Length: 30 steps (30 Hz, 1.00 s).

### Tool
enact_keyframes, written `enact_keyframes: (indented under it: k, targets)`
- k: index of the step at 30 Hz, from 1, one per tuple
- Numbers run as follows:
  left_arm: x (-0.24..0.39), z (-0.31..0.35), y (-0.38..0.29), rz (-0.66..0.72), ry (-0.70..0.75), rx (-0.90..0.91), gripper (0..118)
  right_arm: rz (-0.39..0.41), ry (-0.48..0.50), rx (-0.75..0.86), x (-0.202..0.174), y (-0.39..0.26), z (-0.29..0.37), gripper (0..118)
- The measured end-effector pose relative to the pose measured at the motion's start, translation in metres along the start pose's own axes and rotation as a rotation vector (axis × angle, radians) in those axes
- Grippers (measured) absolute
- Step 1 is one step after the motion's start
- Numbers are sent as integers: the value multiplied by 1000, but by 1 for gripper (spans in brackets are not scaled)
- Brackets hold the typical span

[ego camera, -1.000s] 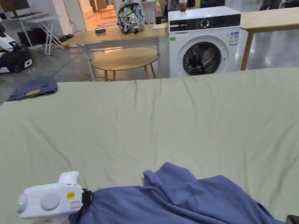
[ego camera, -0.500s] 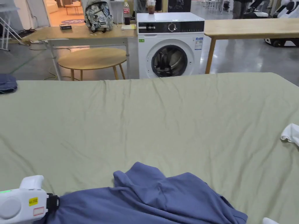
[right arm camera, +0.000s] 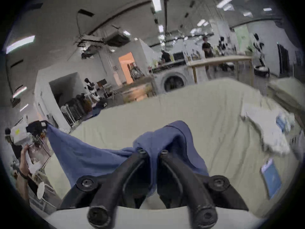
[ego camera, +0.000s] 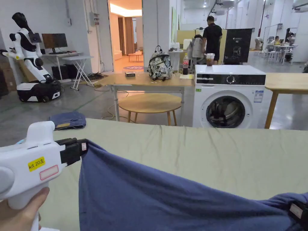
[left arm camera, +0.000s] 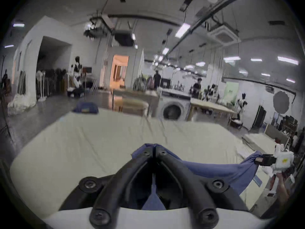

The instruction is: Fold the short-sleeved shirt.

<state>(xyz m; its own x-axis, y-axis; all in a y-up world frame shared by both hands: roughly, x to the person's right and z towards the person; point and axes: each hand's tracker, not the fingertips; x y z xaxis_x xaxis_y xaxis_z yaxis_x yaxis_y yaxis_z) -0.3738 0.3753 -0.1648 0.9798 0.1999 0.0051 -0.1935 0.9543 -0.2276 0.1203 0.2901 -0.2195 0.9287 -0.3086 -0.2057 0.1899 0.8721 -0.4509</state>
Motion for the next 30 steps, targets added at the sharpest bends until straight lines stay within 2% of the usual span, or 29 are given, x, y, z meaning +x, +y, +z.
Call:
enact_keyframes:
  k: [2, 3, 4, 6, 9, 12, 18, 21, 23, 26, 30]
  targets:
    - [-68, -11, 37, 10, 14, 53, 0, 24, 19, 40, -9, 38, -7, 5]
    - [-5, -10, 44, -6, 23, 55, 0, 29, 21, 56, -15, 58, -14, 5]
    - [-69, -28, 61, -14, 39, 66, 0, 46, 25, 81, -22, 80, -23, 5]
    - [-62, -40, 74, -21, 52, 73, 0, 62, 20, 94, -35, 108, -32, 5]
    - [-57, -58, 96, -37, 59, 127, 0, 143, -29, 143, -49, 149, -51, 5]
    - [-48, -75, 111, -41, 70, 118, 0, 155, -45, 161, -57, 183, -66, 5]
    - [-37, -104, 133, -40, 71, 128, 0, 170, -55, 209, -47, 236, -99, 5]
    - [-35, -120, 135, -36, 81, 122, 0, 156, -55, 193, -45, 251, -118, 5]
    - [-35, -132, 130, -29, 88, 101, 0, 206, -104, 165, -44, 251, -135, 5]
    - [-37, -151, 106, -35, 85, 40, 0, 236, -105, 129, -39, 233, -158, 5]
    - [-39, -160, 61, -11, 57, -32, 0, 193, -87, 81, -21, 194, -174, 5]
